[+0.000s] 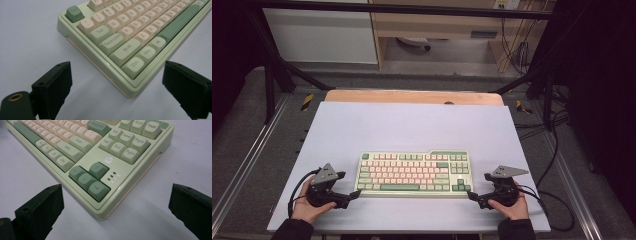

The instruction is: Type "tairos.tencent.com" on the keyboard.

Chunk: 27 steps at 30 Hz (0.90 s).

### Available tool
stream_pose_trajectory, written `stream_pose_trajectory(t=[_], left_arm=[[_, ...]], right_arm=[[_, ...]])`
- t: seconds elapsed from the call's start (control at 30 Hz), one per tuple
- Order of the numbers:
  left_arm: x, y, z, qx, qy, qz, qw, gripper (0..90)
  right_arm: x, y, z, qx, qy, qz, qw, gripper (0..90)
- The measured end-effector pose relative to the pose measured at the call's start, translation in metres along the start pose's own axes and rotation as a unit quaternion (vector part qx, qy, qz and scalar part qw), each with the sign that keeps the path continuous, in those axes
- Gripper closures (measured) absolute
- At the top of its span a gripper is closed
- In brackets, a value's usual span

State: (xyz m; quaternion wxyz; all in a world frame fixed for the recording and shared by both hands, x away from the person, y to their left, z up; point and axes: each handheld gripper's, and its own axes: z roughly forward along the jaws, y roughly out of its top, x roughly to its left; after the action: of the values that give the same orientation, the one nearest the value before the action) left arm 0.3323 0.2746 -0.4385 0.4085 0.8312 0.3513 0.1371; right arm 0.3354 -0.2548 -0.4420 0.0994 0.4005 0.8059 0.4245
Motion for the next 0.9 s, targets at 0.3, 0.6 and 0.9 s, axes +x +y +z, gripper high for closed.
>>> stream_pose_trajectory(t=[0.3, 0.6, 0.9], left_arm=[[-0.0009, 0.0009, -0.0006, -0.002, 0.000, 0.001, 1.0000, 9.1], [-0.0036, 0.0037, -0.0011, -0.004, -0.002, 0.000, 1.0000, 11.7], [-0.0053, 0.0088, -0.0038, -0.011, 0.002, -0.008, 0.9999, 20.9]], right_arm=[[0.0001, 0.0000, -0.0006, -0.001, 0.000, -0.001, 1.0000, 0.3], [0.0008, -0.0003, -0.0002, 0.001, -0.001, 0.000, 1.0000, 0.3], [0.0009, -0.0001, -0.0014, 0.000, -0.001, 0.001, 1.0000, 0.4]])
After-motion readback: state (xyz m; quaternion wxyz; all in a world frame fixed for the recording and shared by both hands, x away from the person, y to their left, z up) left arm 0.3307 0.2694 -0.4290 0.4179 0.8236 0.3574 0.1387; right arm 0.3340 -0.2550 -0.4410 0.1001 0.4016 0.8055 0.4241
